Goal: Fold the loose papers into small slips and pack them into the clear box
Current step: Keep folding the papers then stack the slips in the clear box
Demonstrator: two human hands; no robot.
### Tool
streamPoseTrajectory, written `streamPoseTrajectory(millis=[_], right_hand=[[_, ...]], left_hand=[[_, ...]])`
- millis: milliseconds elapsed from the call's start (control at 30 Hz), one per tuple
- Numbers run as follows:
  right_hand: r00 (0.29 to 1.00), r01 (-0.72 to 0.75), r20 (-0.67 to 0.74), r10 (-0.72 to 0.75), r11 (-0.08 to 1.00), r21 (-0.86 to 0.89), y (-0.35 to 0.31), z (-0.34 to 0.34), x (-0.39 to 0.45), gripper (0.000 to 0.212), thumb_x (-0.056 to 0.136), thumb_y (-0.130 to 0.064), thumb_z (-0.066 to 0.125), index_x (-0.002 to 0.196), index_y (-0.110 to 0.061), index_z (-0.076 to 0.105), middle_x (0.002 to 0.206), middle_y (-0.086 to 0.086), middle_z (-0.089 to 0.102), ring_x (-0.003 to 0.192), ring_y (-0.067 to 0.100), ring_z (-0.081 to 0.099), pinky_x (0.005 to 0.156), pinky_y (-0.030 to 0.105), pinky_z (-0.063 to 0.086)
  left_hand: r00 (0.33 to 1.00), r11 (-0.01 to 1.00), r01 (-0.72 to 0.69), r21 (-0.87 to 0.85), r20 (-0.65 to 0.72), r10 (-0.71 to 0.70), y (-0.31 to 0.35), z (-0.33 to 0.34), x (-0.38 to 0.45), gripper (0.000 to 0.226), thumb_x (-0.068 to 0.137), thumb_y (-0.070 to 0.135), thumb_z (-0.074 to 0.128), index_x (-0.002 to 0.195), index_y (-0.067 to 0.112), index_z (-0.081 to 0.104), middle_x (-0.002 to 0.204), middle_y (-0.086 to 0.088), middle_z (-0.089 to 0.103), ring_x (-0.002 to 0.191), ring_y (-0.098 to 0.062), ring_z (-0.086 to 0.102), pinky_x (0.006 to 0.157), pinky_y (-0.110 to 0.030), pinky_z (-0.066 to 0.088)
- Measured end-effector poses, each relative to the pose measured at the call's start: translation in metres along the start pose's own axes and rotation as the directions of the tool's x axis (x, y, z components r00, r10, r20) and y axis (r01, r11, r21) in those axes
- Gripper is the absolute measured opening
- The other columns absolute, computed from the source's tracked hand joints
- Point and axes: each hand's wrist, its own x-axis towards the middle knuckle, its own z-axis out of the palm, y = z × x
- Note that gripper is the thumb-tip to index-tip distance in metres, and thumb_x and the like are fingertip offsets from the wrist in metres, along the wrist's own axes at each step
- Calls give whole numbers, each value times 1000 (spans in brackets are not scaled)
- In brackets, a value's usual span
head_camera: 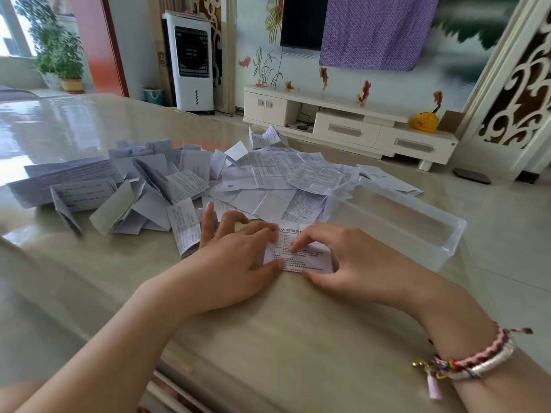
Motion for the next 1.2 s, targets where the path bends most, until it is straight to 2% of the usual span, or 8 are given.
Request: streamPoseTrajectory(millis=[267, 467, 633, 733, 800, 967, 1067, 1200], right_hand=[[993, -53, -109, 41, 993, -107, 2, 1, -1, 27, 86, -28, 55, 111, -34, 62, 100, -15, 69, 90, 4, 64, 78, 27, 51], [989, -62, -143, 42, 989, -133, 4, 0, -3, 14, 88, -31, 58, 97, -32, 67, 79, -11, 67, 68, 4, 56, 64, 26, 45], [988, -70, -123, 89, 987, 147, 8, -3, -3, 12, 91, -32, 63, 88, -27, 74, 82, -12, 72, 78, 5, 65, 82, 30, 52], [982, -95, -118, 148, 925, 368, 9, 0, 2, 13, 90, -25, 66, 80, -22, 72, 76, -2, 70, 67, 11, 61, 69, 25, 49], [978, -132, -85, 190, 881, 454, 11, 2, 6, 14, 91, -21, 65, 79, -17, 72, 76, -1, 70, 70, 5, 60, 71, 23, 46], [954, -230, -92, 285, 894, 384, 12, 11, 16, 15, 90, -27, 64, 76, -25, 67, 67, -18, 63, 63, -9, 53, 65, 10, 38], [944, -254, -157, 292, 942, 221, 8, 19, 22, 8, 90, -30, 64, 83, -25, 64, 78, -14, 61, 74, -5, 54, 63, 8, 36], [948, -242, -177, 263, 961, 131, 6, 26, 29, 7, 91, -29, 61, 93, -24, 57, 95, -7, 58, 96, 9, 51, 70, 12, 35]], left_hand=[[988, 994, -95, -61, -126, 87, -2, -4, -4, 72, 70, 83, 18, 134, 57, 37, 133, 34, 45, 133, -4, 13, 106, -42, -29], [950, 987, -135, -92, -296, 102, -2, 4, -1, 36, 91, 54, 35, 104, 49, 69, 103, 23, 70, 107, -21, 57, 105, -47, 11], [936, 986, -158, -54, -325, 132, 1, 0, -8, 36, 89, 56, 36, 91, 46, 71, 96, 27, 68, 104, -17, 47, 106, -47, 11], [971, 981, -63, -181, -238, 18, 5, -8, -10, 47, 82, 69, 30, 77, 41, 68, 95, 32, 62, 104, -11, 38, 99, -32, 10], [984, 949, 17, -315, -164, -72, 7, -9, -11, 38, 86, 68, 43, 68, 39, 60, 93, 26, 61, 99, -8, 33, 91, -27, 13], [942, 852, 193, -487, -150, -299, 15, -3, -7, 29, 86, 48, 59, 78, 21, 61, 81, 9, 62, 99, -14, 38, 92, -33, 31], [928, 855, 242, -458, -149, -343, 18, -1, -5, 16, 87, 45, 59, 95, 34, 51, 89, 18, 55, 104, -12, 39, 88, -30, 26], [929, 902, 266, -340, -159, -334, 21, 0, -3, 26, 91, 46, 54, 116, 42, 50, 104, 18, 42, 116, -16, 34, 96, -31, 26]])
